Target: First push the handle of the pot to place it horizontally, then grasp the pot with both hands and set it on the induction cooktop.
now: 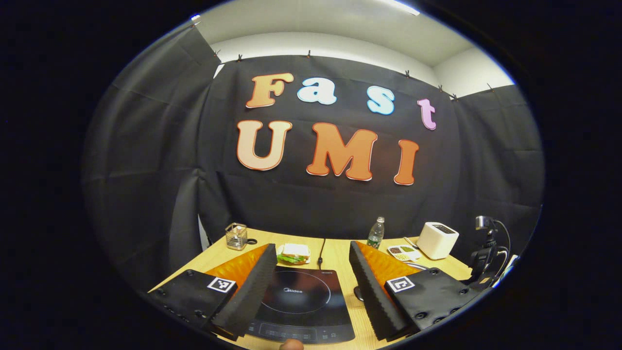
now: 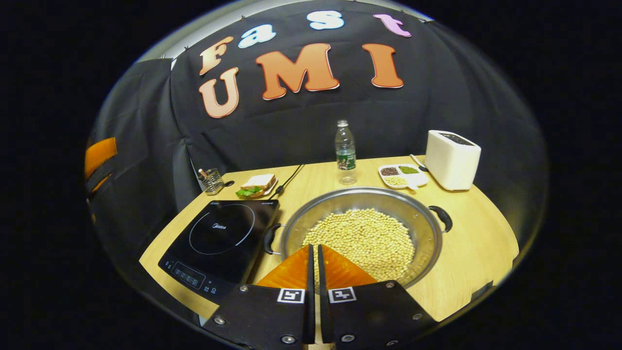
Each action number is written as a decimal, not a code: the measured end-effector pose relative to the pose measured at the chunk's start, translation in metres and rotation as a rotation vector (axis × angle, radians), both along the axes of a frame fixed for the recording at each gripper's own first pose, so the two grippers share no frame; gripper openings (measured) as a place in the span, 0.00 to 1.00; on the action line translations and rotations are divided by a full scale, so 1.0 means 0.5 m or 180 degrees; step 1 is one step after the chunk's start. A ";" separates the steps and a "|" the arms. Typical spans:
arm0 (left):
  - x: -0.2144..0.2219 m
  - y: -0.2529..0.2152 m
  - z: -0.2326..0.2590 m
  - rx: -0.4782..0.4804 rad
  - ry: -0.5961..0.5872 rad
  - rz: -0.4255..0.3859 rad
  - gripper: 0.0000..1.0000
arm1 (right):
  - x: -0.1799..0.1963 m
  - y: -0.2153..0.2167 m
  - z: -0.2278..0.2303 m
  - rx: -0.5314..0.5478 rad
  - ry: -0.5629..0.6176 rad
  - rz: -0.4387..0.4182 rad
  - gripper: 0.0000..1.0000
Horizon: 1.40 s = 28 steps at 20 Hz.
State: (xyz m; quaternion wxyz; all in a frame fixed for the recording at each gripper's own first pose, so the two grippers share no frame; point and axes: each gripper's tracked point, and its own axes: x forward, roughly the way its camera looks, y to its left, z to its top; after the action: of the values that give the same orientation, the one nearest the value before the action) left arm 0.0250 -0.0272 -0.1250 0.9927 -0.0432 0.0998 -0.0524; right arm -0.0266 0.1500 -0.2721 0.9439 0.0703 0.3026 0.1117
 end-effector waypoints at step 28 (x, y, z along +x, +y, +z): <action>0.164 -0.316 -0.482 0.0203 0.1573 -0.0637 0.98 | 0.164 -0.335 -0.124 -0.0557 0.0130 -0.0723 0.94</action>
State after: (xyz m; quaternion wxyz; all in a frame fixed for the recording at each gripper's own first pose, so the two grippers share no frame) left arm 0.1068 -0.1852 -0.3658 0.9289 -0.0133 0.3445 -0.1349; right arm 0.0553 -0.0175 -0.3343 0.9467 0.0237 0.3204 -0.0241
